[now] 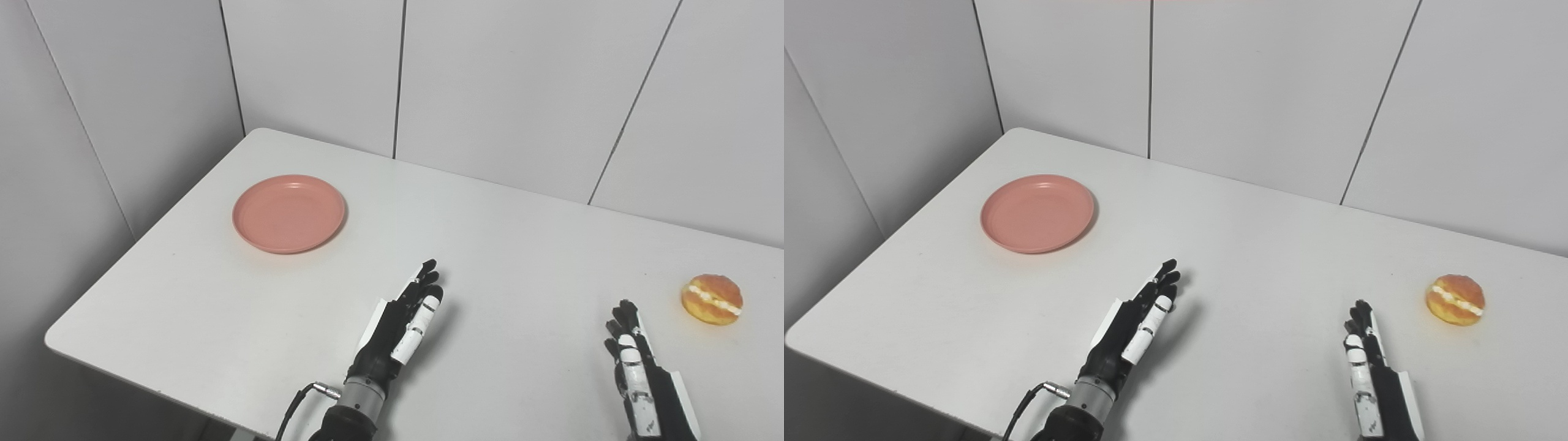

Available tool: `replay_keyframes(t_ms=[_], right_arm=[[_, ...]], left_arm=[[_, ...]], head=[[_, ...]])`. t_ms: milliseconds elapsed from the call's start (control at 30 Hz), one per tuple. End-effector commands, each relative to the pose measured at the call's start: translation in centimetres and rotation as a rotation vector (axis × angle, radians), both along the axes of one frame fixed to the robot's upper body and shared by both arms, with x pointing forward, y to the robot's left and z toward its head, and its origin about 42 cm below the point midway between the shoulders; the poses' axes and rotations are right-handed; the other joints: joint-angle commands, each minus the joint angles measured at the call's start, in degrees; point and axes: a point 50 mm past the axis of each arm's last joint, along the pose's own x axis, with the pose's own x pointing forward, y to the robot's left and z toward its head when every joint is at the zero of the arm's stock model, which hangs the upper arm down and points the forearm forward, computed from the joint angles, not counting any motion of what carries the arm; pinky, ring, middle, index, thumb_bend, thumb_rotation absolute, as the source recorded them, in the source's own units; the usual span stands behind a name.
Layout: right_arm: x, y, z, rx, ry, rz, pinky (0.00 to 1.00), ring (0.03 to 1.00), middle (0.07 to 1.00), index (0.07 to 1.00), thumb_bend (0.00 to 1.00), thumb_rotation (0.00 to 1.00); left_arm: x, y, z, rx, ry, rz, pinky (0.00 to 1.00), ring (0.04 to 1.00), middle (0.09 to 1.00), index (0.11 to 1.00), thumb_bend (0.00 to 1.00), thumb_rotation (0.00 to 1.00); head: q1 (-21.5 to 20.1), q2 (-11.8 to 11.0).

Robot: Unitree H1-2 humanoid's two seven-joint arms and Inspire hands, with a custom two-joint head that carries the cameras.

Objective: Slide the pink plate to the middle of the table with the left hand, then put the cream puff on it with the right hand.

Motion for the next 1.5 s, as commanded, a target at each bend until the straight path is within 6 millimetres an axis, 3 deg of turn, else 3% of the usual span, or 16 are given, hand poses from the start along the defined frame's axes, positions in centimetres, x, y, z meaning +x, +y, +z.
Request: replay_keyframes(t_ms=[0,567,767,900,1133,1467], right_arm=[[0.2,0.4,1.5,0.017,-0.06,0.006,1.0,1.0,1.0,1.0,0.03,1.0],[0.2,0.7,1.7,0.022,-0.07,0.004,1.0,1.0,1.0,1.0,0.01,1.0],[0.1,0.7,1.7,0.021,-0.066,0.001,1.0,1.0,1.0,1.0,0.02,1.0],[0.1,0.7,1.7,0.023,-0.067,0.002,1.0,1.0,1.0,1.0,0.02,1.0],[0.1,0.6,1.7,0.02,-0.066,0.003,1.0,1.0,1.0,1.0,0.02,1.0],[0.2,0.7,1.6,0.025,-0.063,0.004,1.0,1.0,1.0,1.0,0.01,1.0]], left_arm=[[0.3,0.6,1.9,0.018,-0.066,-0.01,0.88,0.923,0.936,0.919,0.46,0.97],[1.9,3.5,5.4,0.016,-0.169,0.02,0.86,0.905,0.923,0.908,0.41,0.93],[2.9,5.0,7.4,-0.007,-0.203,0.027,0.86,0.9,0.924,0.915,0.41,0.9],[3.5,5.8,8.8,0.007,-0.232,0.034,0.88,0.907,0.927,0.91,0.39,0.93],[4.8,7.2,10.7,0.026,-0.271,0.042,0.89,0.91,0.926,0.905,0.43,0.92],[6.5,9.9,11.8,0.025,-0.32,0.095,0.91,0.921,0.935,0.919,0.42,0.93]], head=[[0.0,0.0],[0.4,0.7],[0.4,0.8],[0.6,0.7],[0.6,0.8],[0.5,0.8]])
